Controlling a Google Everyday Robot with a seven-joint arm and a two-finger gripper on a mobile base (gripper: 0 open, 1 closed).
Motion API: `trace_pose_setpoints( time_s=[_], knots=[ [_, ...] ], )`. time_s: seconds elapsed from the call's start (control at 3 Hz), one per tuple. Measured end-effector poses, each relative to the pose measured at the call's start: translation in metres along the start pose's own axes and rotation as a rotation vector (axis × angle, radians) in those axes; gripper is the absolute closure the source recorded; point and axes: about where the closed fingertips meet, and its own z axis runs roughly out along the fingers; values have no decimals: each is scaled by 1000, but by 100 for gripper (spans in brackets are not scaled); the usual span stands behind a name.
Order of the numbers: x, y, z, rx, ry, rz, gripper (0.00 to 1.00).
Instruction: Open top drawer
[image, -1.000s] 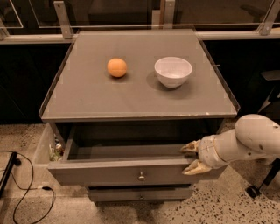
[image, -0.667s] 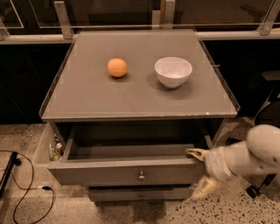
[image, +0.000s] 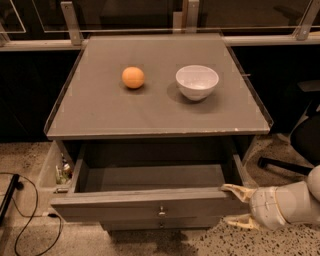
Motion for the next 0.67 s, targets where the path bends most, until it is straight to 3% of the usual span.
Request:
trace_pose_setpoints(
  time_s=[0.33,0.67],
  knots=[
    [-4,-1,-5,0,0,0,89],
    [-14,8,-10,-12,-7,-18,100]
  ],
)
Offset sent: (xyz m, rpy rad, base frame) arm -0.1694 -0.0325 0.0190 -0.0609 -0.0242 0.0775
